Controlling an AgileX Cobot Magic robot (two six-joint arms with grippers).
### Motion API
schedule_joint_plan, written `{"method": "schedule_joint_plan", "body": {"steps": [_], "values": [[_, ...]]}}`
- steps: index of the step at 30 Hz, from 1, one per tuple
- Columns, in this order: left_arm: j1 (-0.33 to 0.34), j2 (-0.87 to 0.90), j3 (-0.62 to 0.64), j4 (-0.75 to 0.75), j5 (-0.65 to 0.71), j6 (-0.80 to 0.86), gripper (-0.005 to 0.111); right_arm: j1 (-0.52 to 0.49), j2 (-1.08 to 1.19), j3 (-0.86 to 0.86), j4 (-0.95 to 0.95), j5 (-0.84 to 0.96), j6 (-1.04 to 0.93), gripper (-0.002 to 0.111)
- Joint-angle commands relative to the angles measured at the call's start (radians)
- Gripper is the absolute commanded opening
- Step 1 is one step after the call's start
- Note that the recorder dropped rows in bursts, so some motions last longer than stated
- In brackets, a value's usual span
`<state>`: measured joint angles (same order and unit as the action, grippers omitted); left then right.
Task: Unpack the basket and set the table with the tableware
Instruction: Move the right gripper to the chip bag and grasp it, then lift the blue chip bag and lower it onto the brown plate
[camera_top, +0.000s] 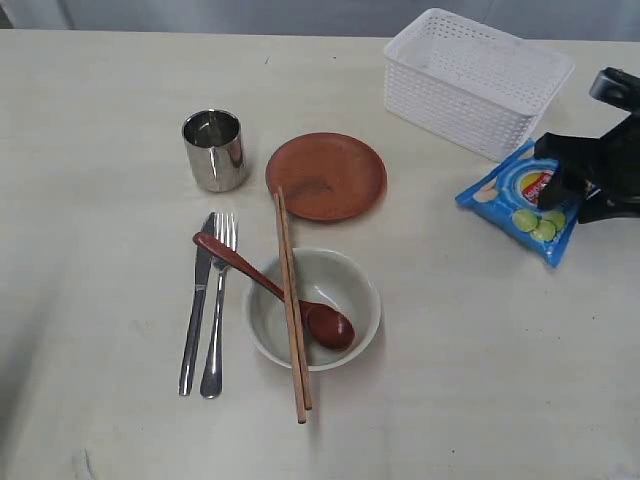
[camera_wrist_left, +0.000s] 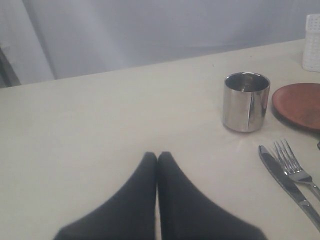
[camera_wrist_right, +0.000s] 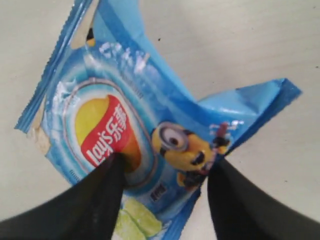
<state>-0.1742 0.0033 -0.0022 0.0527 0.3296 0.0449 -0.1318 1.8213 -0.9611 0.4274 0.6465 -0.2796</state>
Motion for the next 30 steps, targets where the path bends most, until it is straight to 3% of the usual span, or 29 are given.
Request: {"method": "schedule_joint_plan", "body": {"steps": [1, 5, 6, 20, 26, 30], "values": [[0.002, -0.003, 0.002, -0.002, -0.008, 0.0, 0.0, -0.006, 0.001, 0.003, 0.016, -0.007, -0.049, 0.029], [0.002, -0.003, 0.002, -0.002, -0.008, 0.0, 0.0, -0.006, -0.001, 0.003, 0.016, 0.019, -0.049, 0.002], [0.002, -0.003, 0.002, -0.002, -0.008, 0.0, 0.0, -0.006, -0.003, 0.003, 0.019, 0.025, -0.049, 0.0], [0.002, -0.003, 0.002, -0.002, -0.008, 0.0, 0.0, 0.019, -0.184, 0.003, 0.19, 0.18, -0.131, 0.0], [0.002, -0.003, 0.002, -0.002, -0.008, 0.0, 0.0, 0.173, -0.244, 0.003, 0.203, 0.19, -0.143, 0.0], [0.002, -0.003, 0.002, -0.002, -0.008, 0.0, 0.0, 0.303, -0.242, 0.003, 0.203, 0.076, -0.109, 0.0]]}}
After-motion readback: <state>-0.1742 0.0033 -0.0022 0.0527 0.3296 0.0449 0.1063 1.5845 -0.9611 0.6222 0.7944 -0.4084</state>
